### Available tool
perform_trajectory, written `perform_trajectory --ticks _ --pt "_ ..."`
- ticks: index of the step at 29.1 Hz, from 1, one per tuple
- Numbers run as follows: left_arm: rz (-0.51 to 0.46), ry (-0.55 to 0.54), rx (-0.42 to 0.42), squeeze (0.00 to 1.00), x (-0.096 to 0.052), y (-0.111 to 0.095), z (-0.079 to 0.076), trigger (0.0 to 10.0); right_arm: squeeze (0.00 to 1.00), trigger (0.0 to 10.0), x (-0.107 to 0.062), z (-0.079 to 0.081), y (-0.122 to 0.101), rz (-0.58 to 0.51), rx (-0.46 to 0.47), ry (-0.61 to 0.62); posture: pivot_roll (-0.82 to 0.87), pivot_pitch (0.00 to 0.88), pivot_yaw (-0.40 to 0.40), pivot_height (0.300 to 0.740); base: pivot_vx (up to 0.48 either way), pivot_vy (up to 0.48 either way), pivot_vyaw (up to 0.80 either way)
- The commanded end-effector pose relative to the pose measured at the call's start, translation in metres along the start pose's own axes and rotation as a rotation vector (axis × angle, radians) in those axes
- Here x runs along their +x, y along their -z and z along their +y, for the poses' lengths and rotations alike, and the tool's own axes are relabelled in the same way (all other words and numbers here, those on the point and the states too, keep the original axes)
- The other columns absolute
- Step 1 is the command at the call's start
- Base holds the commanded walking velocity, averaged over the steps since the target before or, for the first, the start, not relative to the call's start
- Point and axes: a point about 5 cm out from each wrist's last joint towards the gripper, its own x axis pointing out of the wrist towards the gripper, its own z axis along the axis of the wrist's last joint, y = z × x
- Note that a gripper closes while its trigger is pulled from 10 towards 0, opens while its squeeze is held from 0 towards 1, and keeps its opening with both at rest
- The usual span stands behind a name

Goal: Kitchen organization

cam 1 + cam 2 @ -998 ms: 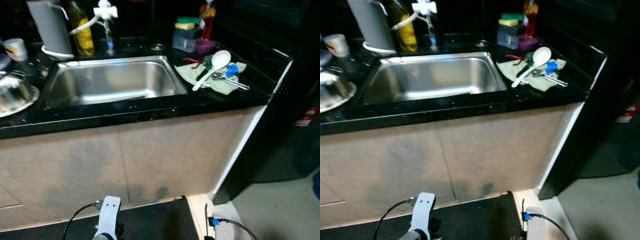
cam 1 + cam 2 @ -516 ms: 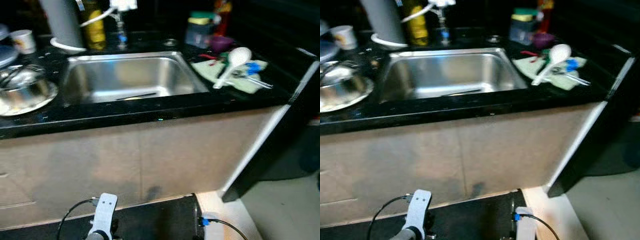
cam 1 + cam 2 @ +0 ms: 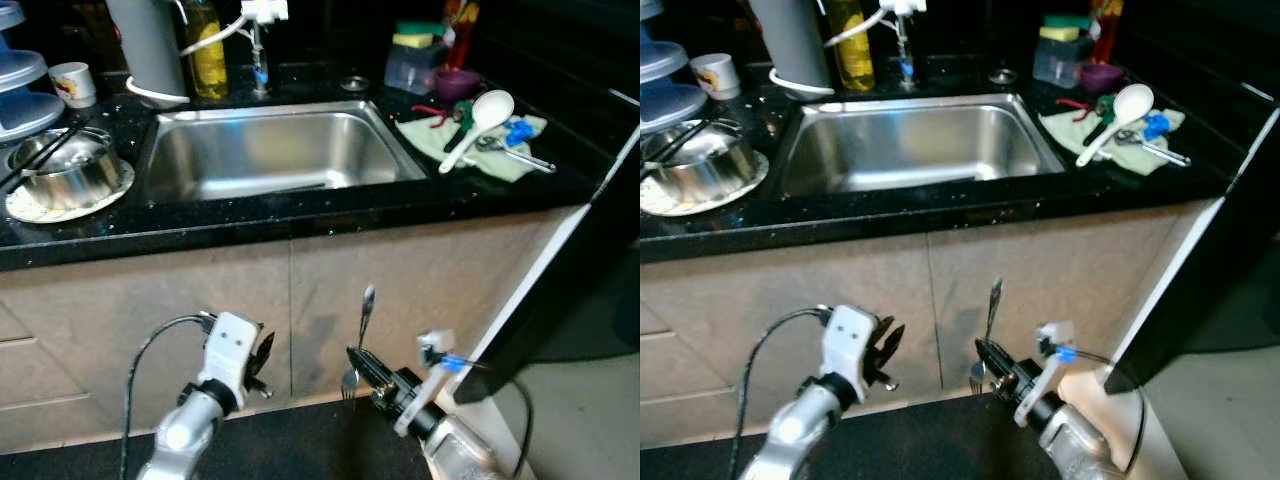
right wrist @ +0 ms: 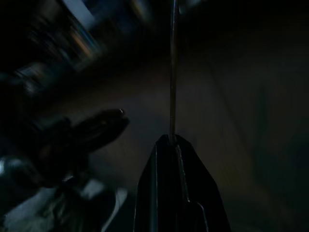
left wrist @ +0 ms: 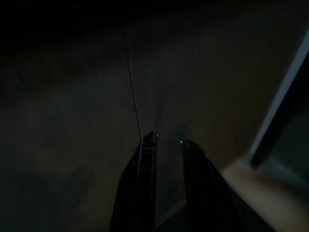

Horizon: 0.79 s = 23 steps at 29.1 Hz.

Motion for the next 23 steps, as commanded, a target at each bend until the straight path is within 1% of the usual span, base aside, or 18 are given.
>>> perform_trajectory --ticks 1,2,3,4,5,6,7,8,10,11,12,14,15,16,17,18,19,23 --pt "-0.043 -0.001 -0.001 0.0 0.008 -0.019 0.009 10.0 0.0 10.0 0.01 0.003 -0.023 -0.086 -0.008 -0.024 -0.04 0.116 -0.015 0.74 0.0 0.0 0.0" --pt "-0.08 -0.014 0.04 0.0 0.017 -0.036 0.018 10.0 0.0 10.0 0.021 -0.002 -0.051 -0.196 -0.065 0.023 -0.03 0.114 -0.017 0.74 0.0 0.0 0.0" --pt "-0.103 -0.025 0.07 0.0 0.023 -0.047 0.023 10.0 0.0 10.0 0.027 -0.004 -0.069 -0.272 -0.095 0.057 -0.03 0.113 -0.017 0.74 0.0 0.0 0.0" --pt "-0.093 -0.049 0.103 0.0 0.03 -0.054 0.03 10.0 0.0 10.0 0.033 -0.008 -0.086 -0.344 -0.127 0.117 -0.03 0.111 -0.017 0.74 0.0 0.0 0.0" --pt "-0.093 -0.049 0.103 0.0 0.03 -0.054 0.03 10.0 0.0 10.0 0.033 -0.008 -0.086 -0.344 -0.127 0.117 -0.03 0.111 -0.017 0.74 0.0 0.0 0.0" --pt "-0.063 -0.097 0.147 0.0 0.035 -0.059 0.038 10.0 0.0 10.0 0.037 -0.011 -0.1 -0.39 -0.166 0.173 -0.03 0.106 -0.016 0.74 0.0 0.0 0.0" --pt "-0.024 -0.162 0.191 0.0 0.041 -0.064 0.049 10.0 0.0 10.0 0.042 -0.013 -0.113 -0.42 -0.232 0.247 -0.03 0.106 -0.015 0.74 0.0 0.0 0.0" --pt "-0.036 -0.209 0.197 0.0 0.045 -0.076 0.058 10.0 0.0 10.0 0.047 -0.01 -0.126 -0.443 -0.269 0.295 -0.03 0.104 -0.015 0.74 0.0 0.0 0.0" --pt "-0.036 -0.209 0.197 0.0 0.045 -0.076 0.058 10.0 0.0 10.0 0.047 -0.01 -0.126 -0.443 -0.269 0.295 -0.03 0.104 -0.015 0.74 0.0 0.0 0.0" --pt "-0.047 -0.238 0.202 0.0 0.049 -0.086 0.063 10.0 0.0 10.0 0.05 -0.007 -0.135 -0.454 -0.304 0.323 -0.03 0.101 -0.017 0.74 0.0 0.0 0.0" --pt "-0.072 -0.238 0.219 0.0 0.052 -0.096 0.065 10.0 0.0 10.0 0.054 0.0 -0.142 -0.453 -0.335 0.324 -0.03 0.098 -0.016 0.74 0.0 0.0 0.0" --pt "-0.072 -0.238 0.219 0.0 0.052 -0.096 0.065 10.0 0.0 10.0 0.054 0.0 -0.142 -0.453 -0.335 0.324 -0.03 0.098 -0.016 0.74 0.0 0.0 0.0" --pt "-0.087 -0.231 0.229 0.0 0.054 -0.104 0.065 10.0 0.0 10.0 0.057 0.007 -0.146 -0.452 -0.36 0.315 -0.03 0.098 -0.015 0.74 0.0 0.0 0.0" --pt "-0.094 -0.232 0.227 0.0 0.056 -0.11 0.065 10.0 0.0 10.0 0.062 0.014 -0.146 -0.44 -0.397 0.295 -0.03 0.098 -0.016 0.74 0.0 0.0 0.0" --pt "-0.094 -0.232 0.227 0.0 0.056 -0.11 0.065 10.0 0.0 10.0 0.062 0.014 -0.146 -0.44 -0.397 0.295 -0.03 0.098 -0.016 0.74 0.0 0.0 0.0" --pt "-0.098 -0.233 0.221 0.0 0.058 -0.113 0.065 10.0 0.0 10.0 0.066 0.018 -0.145 -0.432 -0.42 0.282 -0.02 0.101 -0.017 0.74 0.0 0.0 0.0" --pt "-0.094 -0.24 0.169 0.0 0.059 -0.113 0.065 10.0 0.0 10.0 0.075 0.026 -0.137 -0.398 -0.449 0.245 -0.02 0.105 -0.017 0.74 0.0 0.0 0.0" --pt "-0.081 -0.249 0.149 0.0 0.058 -0.111 0.064 10.0 0.0 10.0 0.08 0.032 -0.131 -0.38 -0.455 0.226 -0.02 0.109 -0.018 0.74 0.0 0.0 0.0"
